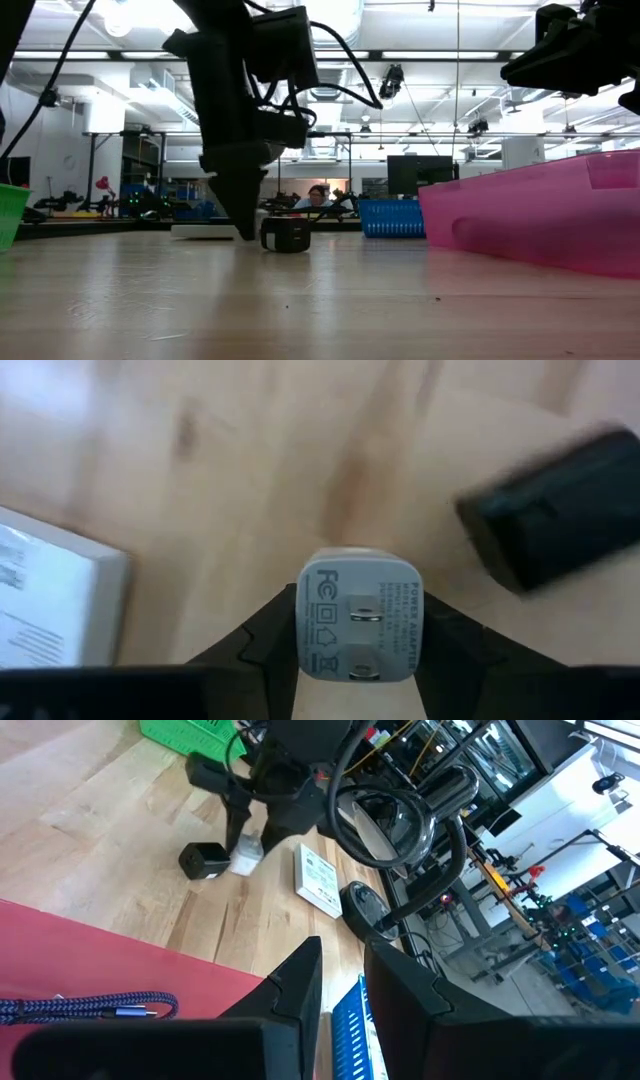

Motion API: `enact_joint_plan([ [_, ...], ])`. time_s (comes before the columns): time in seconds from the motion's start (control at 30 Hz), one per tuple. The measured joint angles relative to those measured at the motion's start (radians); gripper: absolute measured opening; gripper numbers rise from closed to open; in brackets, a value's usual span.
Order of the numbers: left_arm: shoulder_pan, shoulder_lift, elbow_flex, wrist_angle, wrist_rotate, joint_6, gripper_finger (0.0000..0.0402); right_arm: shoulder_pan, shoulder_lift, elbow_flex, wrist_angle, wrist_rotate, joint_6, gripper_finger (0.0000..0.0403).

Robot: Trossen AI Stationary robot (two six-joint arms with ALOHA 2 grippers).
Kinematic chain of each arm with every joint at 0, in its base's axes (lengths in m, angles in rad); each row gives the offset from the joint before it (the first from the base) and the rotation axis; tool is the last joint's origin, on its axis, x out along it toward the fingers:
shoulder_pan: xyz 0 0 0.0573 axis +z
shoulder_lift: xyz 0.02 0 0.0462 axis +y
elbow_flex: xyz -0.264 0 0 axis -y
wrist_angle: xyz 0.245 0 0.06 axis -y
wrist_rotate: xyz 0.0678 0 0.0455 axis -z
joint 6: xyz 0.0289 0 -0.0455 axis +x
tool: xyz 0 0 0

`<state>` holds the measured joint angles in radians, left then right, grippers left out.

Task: Pick and place items into bin
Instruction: Put the white charger adapter into the green bin

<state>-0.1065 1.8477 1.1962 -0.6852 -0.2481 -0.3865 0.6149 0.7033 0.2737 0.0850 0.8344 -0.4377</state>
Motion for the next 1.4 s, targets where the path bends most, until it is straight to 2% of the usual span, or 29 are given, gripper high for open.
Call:
enact_joint_plan([
  [0.23, -0.028, -0.024, 0.052, -0.099, 0.090, -0.007, 0.0134, 0.000, 0.000, 0.000, 0.000, 0.000, 0.000, 0.0068],
  [0.33, -0.046, -0.046, 0.072, -0.162, 0.121, -0.065, 0.0134, 0.000, 0.000, 0.000, 0.000, 0.000, 0.000, 0.0068],
  [0.63, -0.138, -0.172, 0.072, -0.363, 0.170, -0.396, 0.0134, 0.000, 0.000, 0.000, -0.001, 0.000, 0.000, 0.0068],
  [0.9, -0.260, -0.279, 0.061, -0.379, 0.169, -0.638, 0.0134, 0.000, 0.000, 0.000, 0.000, 0.000, -0.007, 0.0068],
  [1.03, -0.319, -0.294, 0.056, -0.437, 0.174, -0.792, 0.0134, 0.000, 0.000, 0.000, 0.000, 0.000, -0.007, 0.0068],
  [1.23, -0.384, -0.294, 0.055, -0.540, 0.239, -1.033, 0.0134, 0.000, 0.000, 0.000, 0.001, 0.000, 0.033, 0.0068],
  [1.4, -0.420, -0.296, 0.054, -0.551, 0.246, -1.120, 0.0134, 0.000, 0.000, 0.000, 0.001, 0.000, 0.034, 0.0068],
])
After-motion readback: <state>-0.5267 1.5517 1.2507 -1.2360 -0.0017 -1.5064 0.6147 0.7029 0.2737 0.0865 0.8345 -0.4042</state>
